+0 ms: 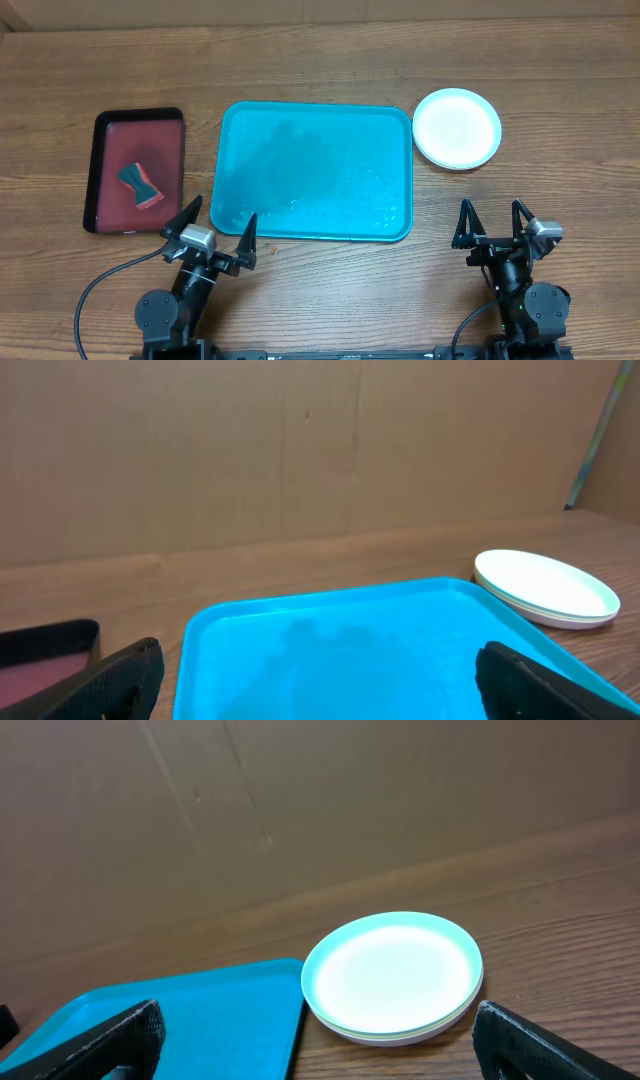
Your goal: Clean dirty plates on tray and stack at the side
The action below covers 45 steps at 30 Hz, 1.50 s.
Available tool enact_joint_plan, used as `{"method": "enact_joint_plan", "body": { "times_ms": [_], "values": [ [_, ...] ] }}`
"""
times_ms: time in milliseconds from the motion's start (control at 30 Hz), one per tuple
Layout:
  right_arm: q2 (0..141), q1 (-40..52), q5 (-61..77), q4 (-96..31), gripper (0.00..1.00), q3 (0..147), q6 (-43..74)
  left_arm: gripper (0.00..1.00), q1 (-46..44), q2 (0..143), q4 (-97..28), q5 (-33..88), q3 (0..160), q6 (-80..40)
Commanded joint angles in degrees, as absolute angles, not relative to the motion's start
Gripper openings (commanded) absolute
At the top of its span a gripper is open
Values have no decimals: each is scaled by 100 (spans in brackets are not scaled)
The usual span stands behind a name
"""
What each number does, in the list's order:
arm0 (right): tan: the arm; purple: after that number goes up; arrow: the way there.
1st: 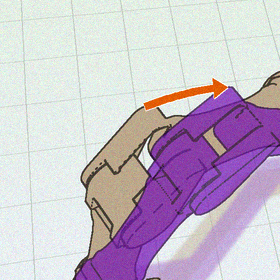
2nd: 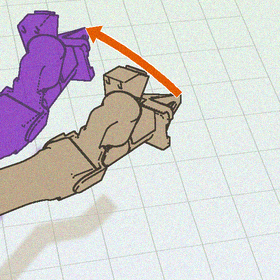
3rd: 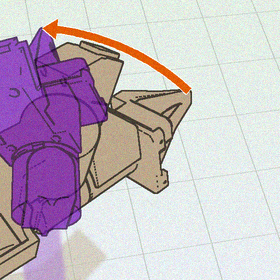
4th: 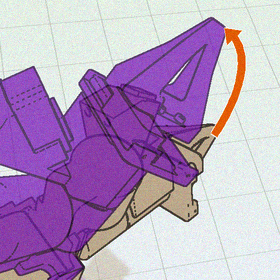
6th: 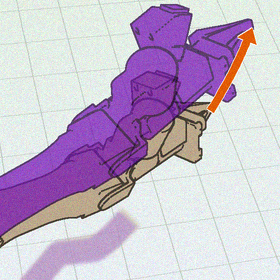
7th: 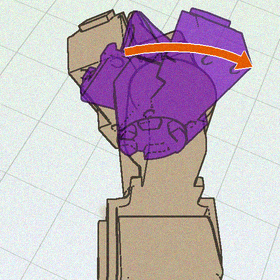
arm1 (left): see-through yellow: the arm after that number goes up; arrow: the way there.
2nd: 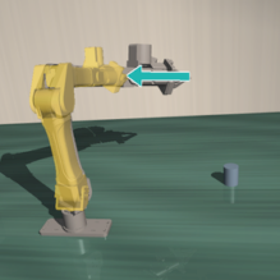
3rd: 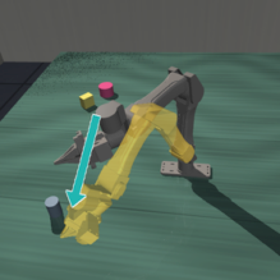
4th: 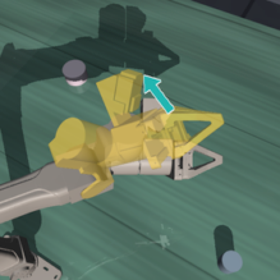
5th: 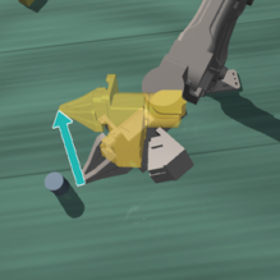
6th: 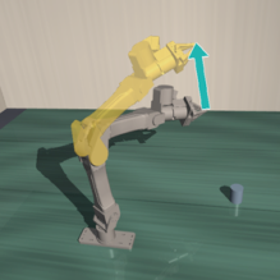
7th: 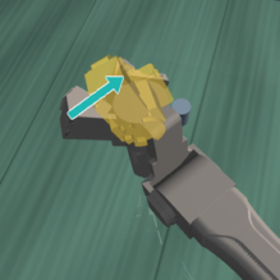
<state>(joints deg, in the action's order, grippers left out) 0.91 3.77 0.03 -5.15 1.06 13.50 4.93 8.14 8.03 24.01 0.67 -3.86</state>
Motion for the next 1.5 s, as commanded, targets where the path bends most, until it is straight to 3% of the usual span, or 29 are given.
{"method": "enact_joint_plan", "body": {
  "times_ms": [0,100,333,533,1467],
  "values": [
    [56,351,8,-484,100,47,1356,100,379,591,408,1979,27,-274],
    [56,351,8,-484,100,47,1356,100,320,261,-346,1728,27,-283],
    [56,351,8,-484,100,47,1356,100,244,19,-320,1264,27,-301],
    [56,351,8,-484,100,47,1356,100,222,19,-449,67,25,-928],
    [56,351,8,-484,100,47,1356,100,222,21,-447,69,25,-578]
  ]
}}
